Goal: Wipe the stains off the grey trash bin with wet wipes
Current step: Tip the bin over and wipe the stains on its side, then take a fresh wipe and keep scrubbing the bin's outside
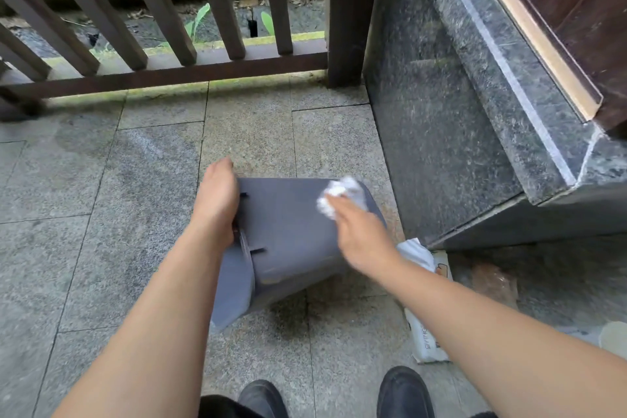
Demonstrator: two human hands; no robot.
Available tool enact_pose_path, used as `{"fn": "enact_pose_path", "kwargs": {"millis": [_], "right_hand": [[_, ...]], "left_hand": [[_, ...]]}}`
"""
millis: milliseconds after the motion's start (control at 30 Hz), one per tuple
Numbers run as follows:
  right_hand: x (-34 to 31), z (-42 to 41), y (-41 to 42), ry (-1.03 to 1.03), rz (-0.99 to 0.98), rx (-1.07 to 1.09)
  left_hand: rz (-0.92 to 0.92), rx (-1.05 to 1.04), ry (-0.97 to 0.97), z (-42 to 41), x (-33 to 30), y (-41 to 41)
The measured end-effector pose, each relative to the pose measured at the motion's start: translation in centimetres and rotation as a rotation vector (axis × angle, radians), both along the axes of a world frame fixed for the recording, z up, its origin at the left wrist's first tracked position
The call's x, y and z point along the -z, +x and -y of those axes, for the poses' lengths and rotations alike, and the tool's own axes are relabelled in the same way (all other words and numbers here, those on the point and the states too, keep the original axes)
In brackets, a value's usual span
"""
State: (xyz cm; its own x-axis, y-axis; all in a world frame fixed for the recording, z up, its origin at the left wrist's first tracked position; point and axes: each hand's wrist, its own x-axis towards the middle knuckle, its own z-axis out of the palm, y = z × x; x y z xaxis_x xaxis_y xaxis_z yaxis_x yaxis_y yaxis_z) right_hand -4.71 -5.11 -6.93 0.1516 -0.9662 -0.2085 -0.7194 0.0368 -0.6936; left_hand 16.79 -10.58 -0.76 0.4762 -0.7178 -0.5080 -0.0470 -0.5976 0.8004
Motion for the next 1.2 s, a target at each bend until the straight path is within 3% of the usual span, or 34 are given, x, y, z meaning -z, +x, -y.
{"fn": "enact_pose_path", "kwargs": {"millis": [67, 167, 333, 433, 533, 667, 800, 900, 1000, 1067, 1200], "right_hand": [[2.1, -0.2, -4.0, 0.206, -0.132, 0.221], [3.5, -0.3, -6.1, 0.259, -0.256, 0.255], [1.2, 2.1, -4.9, 0.21, -0.107, 0.375], [-1.2, 3.2, -4.4, 0.212, 0.118, 0.57], [-4.3, 4.0, -3.7, 0.294, 0.564, 0.717], [-9.0, 4.2, -3.3, 0.443, 1.069, 0.83], [-11.7, 3.1, -4.1, 0.445, 1.264, 0.947], [-11.3, 1.4, -4.5, 0.434, 1.21, 0.998], [-9.2, -0.4, -4.0, 0.429, 0.903, 0.893], [-6.8, -1.4, -3.6, 0.46, 0.82, 0.923], [-2.6, -2.2, -3.5, 0.451, 0.588, 0.871]], "left_hand": [[-0.079, -0.051, 0.055, 0.0, -0.5, 1.5], [-0.045, -0.021, 0.102, 0.2, -0.1, 2.8], [-0.121, -0.067, 0.204, -0.8, 1.2, 3.2], [-0.1, -0.07, 0.132, -1.2, 1.4, 2.5], [-0.031, 0.024, 0.046, -1.0, 0.9, 0.9], [0.053, 0.387, -0.061, -1.9, -0.6, -1.1], [-0.033, 0.621, -0.064, -3.5, -0.9, -0.2], [-0.058, 0.687, -0.084, -4.4, -0.7, 0.2], [0.182, 0.801, -0.073, -4.9, 0.3, -1.0], [0.325, 0.878, -0.06, -5.1, 1.0, -1.9], [0.377, 0.879, -0.059, -4.7, 1.1, -3.3]]}}
